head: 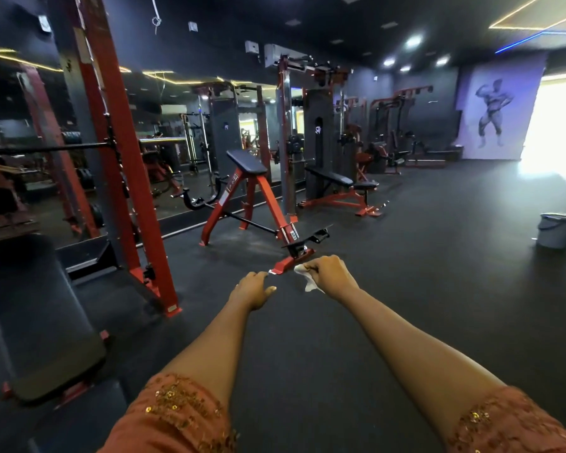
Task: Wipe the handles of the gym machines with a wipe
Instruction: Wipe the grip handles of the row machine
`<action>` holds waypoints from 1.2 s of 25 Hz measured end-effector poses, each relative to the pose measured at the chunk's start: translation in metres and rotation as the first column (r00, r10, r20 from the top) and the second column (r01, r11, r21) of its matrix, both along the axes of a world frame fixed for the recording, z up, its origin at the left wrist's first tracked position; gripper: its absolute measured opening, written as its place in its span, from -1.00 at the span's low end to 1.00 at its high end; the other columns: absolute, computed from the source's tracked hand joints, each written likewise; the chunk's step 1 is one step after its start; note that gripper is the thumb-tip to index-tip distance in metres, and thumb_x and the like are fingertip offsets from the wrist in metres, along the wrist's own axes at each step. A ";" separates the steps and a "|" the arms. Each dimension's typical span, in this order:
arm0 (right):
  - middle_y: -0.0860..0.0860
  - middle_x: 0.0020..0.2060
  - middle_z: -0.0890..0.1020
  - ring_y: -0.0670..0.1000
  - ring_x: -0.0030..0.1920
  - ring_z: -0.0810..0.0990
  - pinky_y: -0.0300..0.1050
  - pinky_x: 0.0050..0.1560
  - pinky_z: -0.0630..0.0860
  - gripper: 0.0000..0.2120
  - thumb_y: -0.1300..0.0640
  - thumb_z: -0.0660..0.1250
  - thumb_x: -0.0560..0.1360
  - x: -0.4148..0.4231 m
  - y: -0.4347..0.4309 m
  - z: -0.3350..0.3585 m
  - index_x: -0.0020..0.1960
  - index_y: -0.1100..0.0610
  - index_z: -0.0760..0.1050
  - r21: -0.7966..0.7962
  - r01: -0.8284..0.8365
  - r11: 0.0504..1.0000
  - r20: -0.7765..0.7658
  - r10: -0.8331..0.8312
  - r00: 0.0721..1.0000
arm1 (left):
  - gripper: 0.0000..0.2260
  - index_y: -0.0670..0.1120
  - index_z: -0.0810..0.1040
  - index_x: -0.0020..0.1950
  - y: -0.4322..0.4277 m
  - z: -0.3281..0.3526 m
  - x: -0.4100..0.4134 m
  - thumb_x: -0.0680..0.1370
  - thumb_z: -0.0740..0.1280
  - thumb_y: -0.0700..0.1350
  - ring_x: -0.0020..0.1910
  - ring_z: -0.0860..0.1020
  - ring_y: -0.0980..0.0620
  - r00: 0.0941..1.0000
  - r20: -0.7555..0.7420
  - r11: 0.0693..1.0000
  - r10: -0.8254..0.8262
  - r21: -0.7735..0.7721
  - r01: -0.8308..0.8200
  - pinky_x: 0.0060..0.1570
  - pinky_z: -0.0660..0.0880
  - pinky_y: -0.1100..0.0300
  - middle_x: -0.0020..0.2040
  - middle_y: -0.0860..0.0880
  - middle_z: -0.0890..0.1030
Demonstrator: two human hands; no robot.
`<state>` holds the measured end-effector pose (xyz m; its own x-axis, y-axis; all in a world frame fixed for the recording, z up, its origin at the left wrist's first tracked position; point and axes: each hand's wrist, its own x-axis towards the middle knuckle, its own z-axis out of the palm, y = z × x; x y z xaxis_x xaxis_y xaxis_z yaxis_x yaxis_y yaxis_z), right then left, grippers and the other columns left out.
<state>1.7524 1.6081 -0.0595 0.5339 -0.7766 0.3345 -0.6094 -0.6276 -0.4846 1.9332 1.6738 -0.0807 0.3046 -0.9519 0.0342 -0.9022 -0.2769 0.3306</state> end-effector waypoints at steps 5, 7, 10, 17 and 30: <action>0.11 -0.10 0.70 0.03 0.00 0.64 -0.09 0.10 0.52 -0.78 0.16 0.33 0.48 0.090 -0.179 0.005 0.11 0.06 0.61 0.042 -0.079 0.996 -0.037 0.080 0.996 | -0.52 -0.10 0.24 0.45 -0.166 0.008 0.081 0.58 0.20 0.05 0.38 0.32 -0.13 0.999 -0.011 0.999 0.051 -0.017 -0.051 0.34 0.30 0.02 0.41 -0.16 0.31; 0.10 -0.05 0.69 0.06 0.03 0.63 -0.04 0.11 0.52 -0.75 0.15 0.39 0.45 0.134 -0.244 0.008 0.12 0.05 0.60 0.028 -0.106 0.994 -0.041 0.107 0.993 | -0.52 -0.10 0.23 0.46 -0.220 0.012 0.121 0.59 0.20 0.04 0.38 0.32 -0.12 0.995 -0.028 0.995 0.098 -0.028 -0.099 0.34 0.30 0.02 0.42 -0.16 0.31; 0.09 0.01 0.67 0.10 0.06 0.61 -0.01 0.12 0.50 -0.78 0.05 0.34 0.48 0.203 -0.326 0.006 0.10 0.06 0.61 -0.012 -0.130 0.991 -0.018 0.130 0.991 | -0.52 -0.10 0.23 0.46 -0.292 0.010 0.187 0.58 0.21 0.04 0.38 0.32 -0.13 0.986 -0.024 0.985 0.166 -0.032 -0.167 0.34 0.30 0.02 0.42 -0.17 0.31; 0.15 -0.01 0.67 0.17 0.04 0.61 0.03 0.07 0.51 -0.78 0.14 0.30 0.49 0.386 -0.525 0.004 0.11 0.09 0.61 -0.084 -0.203 0.976 0.002 0.204 0.979 | -0.52 -0.11 0.25 0.45 -0.483 0.008 0.368 0.58 0.21 0.04 0.35 0.35 -0.14 0.964 -0.041 0.962 0.263 -0.068 -0.265 0.33 0.32 0.01 0.39 -0.17 0.34; 0.16 0.02 0.66 0.13 0.08 0.59 -0.14 0.10 0.43 -0.74 0.21 0.26 0.50 0.664 -0.890 0.009 0.15 0.11 0.58 -0.025 -0.268 0.963 -0.025 0.267 0.963 | -0.53 -0.09 0.26 0.44 -0.845 0.011 0.639 0.58 0.23 0.03 0.34 0.37 -0.11 0.957 0.002 0.956 0.289 -0.051 -0.288 0.28 0.33 0.04 0.37 -0.13 0.36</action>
<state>2.4168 0.7180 -0.0504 0.7279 -0.5953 0.3404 -0.4276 -0.7821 -0.4534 2.5719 0.8289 -0.0699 0.5656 -0.8205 0.0832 -0.7895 -0.5096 0.3421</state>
